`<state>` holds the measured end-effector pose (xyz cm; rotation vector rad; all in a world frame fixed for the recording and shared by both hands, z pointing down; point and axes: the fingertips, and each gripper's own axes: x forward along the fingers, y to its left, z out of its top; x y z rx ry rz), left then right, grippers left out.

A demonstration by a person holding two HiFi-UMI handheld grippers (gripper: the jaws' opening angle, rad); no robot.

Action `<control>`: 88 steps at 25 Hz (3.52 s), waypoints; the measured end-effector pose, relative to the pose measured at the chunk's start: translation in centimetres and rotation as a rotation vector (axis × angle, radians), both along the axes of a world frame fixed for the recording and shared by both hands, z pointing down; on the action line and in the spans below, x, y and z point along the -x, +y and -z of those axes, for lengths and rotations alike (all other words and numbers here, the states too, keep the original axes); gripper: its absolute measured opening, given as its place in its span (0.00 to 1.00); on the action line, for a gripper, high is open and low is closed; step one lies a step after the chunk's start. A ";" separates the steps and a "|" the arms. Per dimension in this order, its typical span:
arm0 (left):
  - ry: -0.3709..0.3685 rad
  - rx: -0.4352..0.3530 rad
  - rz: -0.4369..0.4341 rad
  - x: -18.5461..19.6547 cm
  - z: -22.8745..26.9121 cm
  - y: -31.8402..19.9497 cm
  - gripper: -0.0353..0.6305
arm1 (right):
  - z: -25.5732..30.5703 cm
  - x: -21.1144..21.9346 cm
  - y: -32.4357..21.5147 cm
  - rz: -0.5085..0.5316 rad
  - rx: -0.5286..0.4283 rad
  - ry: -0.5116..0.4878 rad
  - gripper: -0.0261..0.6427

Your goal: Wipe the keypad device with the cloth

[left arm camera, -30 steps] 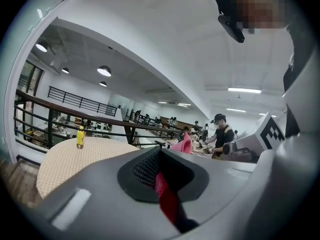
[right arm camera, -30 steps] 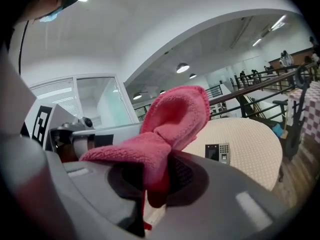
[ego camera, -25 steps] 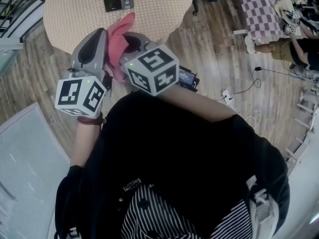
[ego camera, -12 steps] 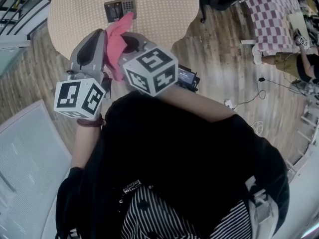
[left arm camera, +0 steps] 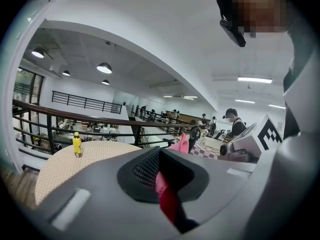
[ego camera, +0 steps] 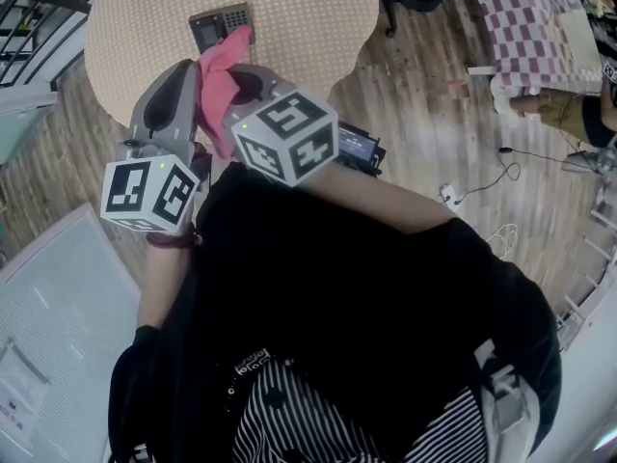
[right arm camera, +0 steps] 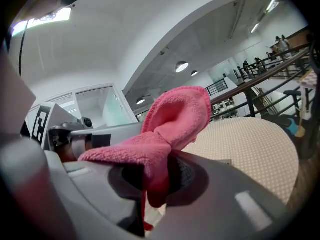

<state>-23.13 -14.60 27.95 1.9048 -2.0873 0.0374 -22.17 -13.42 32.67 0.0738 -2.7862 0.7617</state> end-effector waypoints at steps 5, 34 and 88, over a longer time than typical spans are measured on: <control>0.005 -0.018 -0.083 0.7 0.4 -2.3 0.05 | 0.4 0.9 -2.2 -0.063 -0.032 0.015 0.14; 0.159 0.047 -0.588 12.9 -6.0 -2.1 0.05 | -6.2 13.3 -1.4 -0.455 0.039 0.231 0.14; -0.141 0.773 -0.605 23.1 -35.6 -16.2 0.06 | -27.4 20.0 -12.4 -0.274 0.238 0.434 0.14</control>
